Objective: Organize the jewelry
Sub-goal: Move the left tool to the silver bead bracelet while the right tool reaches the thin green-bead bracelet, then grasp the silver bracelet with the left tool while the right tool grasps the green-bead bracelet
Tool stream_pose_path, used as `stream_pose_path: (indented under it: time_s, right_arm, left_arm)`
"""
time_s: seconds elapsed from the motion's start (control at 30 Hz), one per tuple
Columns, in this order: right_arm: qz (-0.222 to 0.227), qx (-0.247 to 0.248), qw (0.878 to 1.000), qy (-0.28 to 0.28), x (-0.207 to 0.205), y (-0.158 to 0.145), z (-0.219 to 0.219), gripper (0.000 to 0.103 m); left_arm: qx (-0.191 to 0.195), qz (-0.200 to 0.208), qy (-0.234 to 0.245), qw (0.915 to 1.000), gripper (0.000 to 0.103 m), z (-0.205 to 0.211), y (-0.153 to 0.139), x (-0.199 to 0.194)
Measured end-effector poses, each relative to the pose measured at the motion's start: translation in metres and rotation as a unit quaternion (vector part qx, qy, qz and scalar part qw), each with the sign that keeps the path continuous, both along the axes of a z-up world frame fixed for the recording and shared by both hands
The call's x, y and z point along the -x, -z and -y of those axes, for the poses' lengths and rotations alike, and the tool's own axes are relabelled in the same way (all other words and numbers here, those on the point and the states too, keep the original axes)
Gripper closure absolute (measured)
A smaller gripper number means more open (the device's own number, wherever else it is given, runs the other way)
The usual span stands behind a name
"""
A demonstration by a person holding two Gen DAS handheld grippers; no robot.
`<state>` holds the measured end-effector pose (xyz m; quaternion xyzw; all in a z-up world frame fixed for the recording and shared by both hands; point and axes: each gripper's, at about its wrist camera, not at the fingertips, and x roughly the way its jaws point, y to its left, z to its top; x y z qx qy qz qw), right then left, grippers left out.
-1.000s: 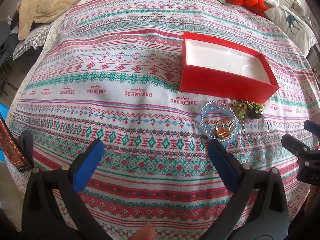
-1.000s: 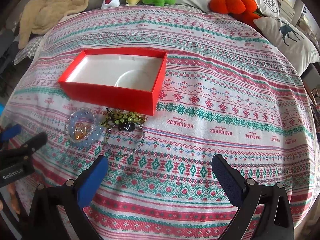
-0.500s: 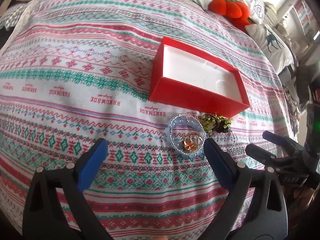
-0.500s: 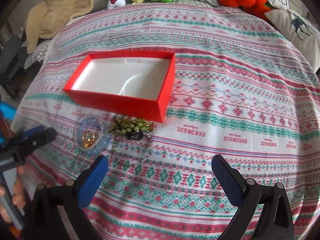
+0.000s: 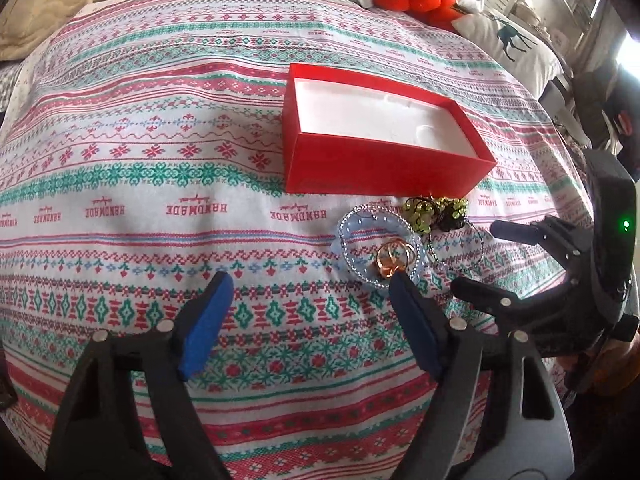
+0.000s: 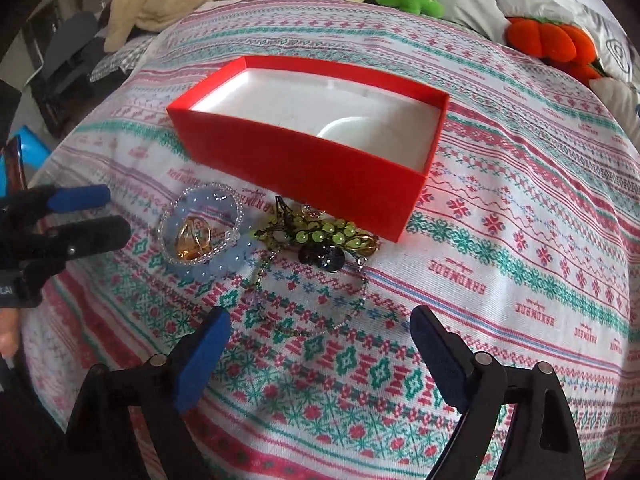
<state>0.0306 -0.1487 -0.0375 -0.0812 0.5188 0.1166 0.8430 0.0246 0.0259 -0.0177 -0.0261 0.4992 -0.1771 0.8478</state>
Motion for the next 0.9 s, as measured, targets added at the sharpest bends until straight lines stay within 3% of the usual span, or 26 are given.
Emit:
stream_pose_path:
  time_s: [0.13,0.23,0.3,0.9]
  right_arm:
    - [0.004,0.011,1.000,-0.002,-0.009,0.010,-0.008,0.015]
    - [0.012,0.021,1.000,-0.003,-0.013,0.010,-0.011,0.027]
    - [0.015,0.022,1.000,-0.003,-0.014,0.009,-0.011,0.042]
    - [-0.008,0.009,1.000,-0.005,0.016,-0.008,0.012,0.046]
  left_arm:
    - [-0.003,0.007,0.017,0.9998,0.022,0.004,-0.001,-0.001]
    - [-0.007,0.014,0.031,0.9994,0.022,0.009,-0.002,-0.001]
    - [-0.010,0.018,0.045,0.9988,0.022,0.016,-0.002,-0.001]
    - [-0.040,0.021,0.103,0.9936,0.022,0.059,0.017,-0.011]
